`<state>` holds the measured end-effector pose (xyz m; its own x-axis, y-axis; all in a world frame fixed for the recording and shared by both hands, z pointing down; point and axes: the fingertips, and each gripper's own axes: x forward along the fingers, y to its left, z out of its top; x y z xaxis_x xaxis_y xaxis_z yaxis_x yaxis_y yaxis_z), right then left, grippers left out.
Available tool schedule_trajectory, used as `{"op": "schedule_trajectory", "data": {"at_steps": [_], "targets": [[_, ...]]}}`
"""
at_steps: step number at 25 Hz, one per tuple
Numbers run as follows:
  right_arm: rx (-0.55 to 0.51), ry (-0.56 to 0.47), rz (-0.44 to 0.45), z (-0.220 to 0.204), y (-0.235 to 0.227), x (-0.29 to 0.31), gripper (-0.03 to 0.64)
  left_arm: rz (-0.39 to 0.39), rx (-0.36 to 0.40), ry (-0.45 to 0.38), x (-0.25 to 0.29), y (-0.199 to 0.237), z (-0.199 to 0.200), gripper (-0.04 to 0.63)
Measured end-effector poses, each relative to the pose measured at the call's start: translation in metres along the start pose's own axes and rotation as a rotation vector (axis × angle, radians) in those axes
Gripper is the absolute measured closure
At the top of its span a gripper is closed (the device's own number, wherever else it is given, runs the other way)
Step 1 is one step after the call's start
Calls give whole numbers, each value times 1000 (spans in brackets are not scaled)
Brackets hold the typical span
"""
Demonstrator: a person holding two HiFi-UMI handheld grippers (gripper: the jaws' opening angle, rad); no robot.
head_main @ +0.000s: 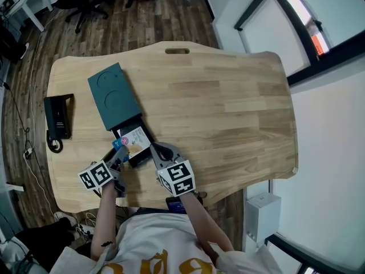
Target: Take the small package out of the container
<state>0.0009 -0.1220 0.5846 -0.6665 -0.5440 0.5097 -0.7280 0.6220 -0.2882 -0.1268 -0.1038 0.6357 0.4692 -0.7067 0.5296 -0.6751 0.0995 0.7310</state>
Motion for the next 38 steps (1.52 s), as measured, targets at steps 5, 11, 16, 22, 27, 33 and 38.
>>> {"op": "schedule_trajectory", "data": {"at_steps": [5, 11, 16, 22, 27, 33, 38], "targets": [[2, 4, 10, 1, 3, 2, 612, -16, -3, 9, -1, -3, 0, 425], [-6, 6, 16, 1, 5, 1, 612, -15, -8, 1, -7, -3, 2, 445], [-19, 2, 28, 3, 13, -2, 612, -30, -20, -8, -20, -3, 4, 456], [-51, -8, 40, 9, 20, -5, 612, -63, -35, -31, -33, -11, 12, 480], [-71, -25, 33, 18, 17, -9, 612, -93, -43, -41, -34, -19, 16, 497], [-45, -43, 23, 20, 19, -20, 612, -144, -76, -67, -38, -33, 21, 500], [-69, -73, 19, 31, 26, -30, 612, -181, -88, -101, -45, -44, 28, 500]]}}
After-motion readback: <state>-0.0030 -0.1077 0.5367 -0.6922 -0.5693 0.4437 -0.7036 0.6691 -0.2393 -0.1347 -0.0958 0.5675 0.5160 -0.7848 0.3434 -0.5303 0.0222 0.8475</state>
